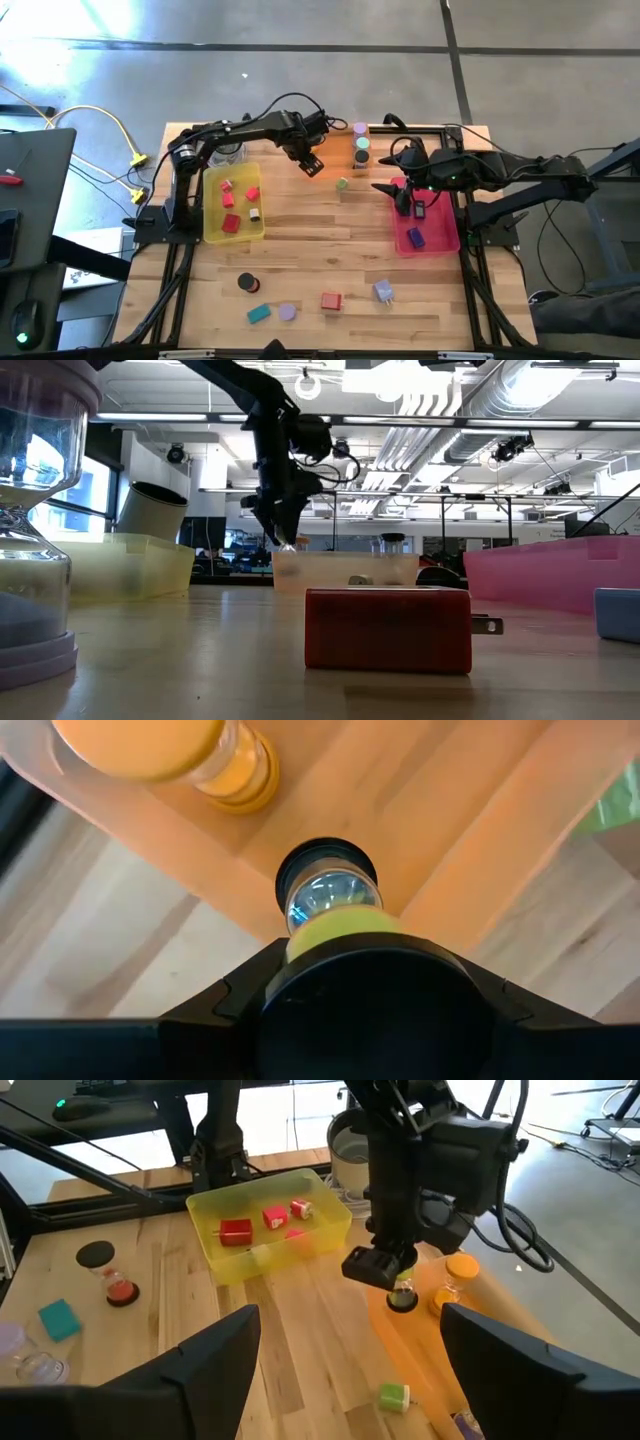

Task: Pick & Place Office items
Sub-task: Put the black hourglass in the orange bin

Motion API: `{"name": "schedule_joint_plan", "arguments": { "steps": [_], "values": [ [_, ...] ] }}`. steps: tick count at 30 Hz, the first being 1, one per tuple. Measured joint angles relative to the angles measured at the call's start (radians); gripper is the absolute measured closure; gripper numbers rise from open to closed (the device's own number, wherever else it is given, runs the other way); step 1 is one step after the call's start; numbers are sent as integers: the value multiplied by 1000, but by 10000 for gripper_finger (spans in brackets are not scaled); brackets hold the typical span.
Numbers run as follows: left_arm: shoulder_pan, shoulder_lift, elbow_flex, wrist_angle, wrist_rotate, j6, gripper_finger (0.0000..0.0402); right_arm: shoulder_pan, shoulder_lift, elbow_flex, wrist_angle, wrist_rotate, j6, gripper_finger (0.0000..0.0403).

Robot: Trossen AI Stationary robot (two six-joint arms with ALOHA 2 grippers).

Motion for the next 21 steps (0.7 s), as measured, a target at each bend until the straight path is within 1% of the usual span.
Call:
{"name": "schedule_joint_plan", "arguments": {
  "steps": [2,7,12,17,21],
  "values": [
    [5,7,0,1,7,-20,209,0,0,0,-1,-1,0,103],
    [26,25,0,-7,67,-50,209,0,0,0,-2,-3,1,103],
    [42,32,1,-9,68,-53,209,0,0,0,-1,-3,0,103],
    [43,33,0,12,47,-53,209,0,0,0,0,-2,-8,103],
    [43,40,0,15,54,-34,209,0,0,0,0,-2,-15,103]
  ]
}}
